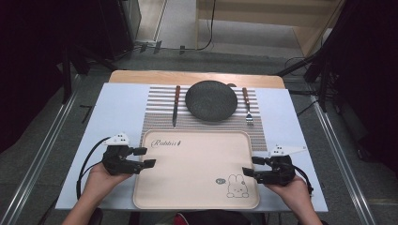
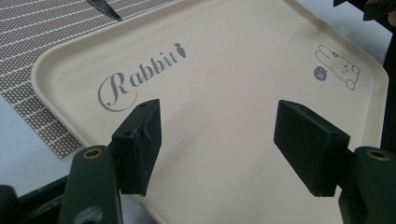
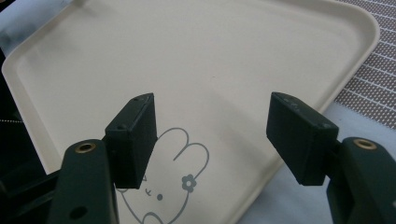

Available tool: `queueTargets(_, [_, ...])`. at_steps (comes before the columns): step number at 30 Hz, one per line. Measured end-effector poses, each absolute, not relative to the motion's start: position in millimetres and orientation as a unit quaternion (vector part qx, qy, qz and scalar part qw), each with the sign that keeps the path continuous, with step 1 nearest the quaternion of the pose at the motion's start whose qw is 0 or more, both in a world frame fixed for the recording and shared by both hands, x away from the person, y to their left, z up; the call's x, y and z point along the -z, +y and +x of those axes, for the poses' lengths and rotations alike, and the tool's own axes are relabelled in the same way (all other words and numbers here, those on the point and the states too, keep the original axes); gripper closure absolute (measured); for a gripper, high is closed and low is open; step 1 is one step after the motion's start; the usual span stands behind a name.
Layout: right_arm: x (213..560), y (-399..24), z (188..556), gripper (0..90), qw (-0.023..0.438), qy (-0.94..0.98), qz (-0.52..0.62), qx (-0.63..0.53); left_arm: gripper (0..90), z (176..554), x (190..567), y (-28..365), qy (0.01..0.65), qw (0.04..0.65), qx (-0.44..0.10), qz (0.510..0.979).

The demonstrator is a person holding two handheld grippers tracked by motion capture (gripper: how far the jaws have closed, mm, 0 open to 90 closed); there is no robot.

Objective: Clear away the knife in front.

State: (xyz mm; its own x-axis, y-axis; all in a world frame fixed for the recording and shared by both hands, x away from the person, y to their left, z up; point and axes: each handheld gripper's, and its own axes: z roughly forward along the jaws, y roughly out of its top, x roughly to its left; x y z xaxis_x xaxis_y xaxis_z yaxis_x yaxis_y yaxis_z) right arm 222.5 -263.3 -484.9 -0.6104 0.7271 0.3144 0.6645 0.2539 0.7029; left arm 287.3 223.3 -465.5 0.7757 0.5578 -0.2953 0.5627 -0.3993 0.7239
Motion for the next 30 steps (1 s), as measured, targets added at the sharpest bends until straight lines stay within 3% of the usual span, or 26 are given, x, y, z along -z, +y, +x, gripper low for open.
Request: queueTargets(30, [488.1,-263.7,220.9,32.4,0.032,0.794,0.436,-0.423,31.7,290.6,465.9,225.7,0.348,0.429,0.005,0.833])
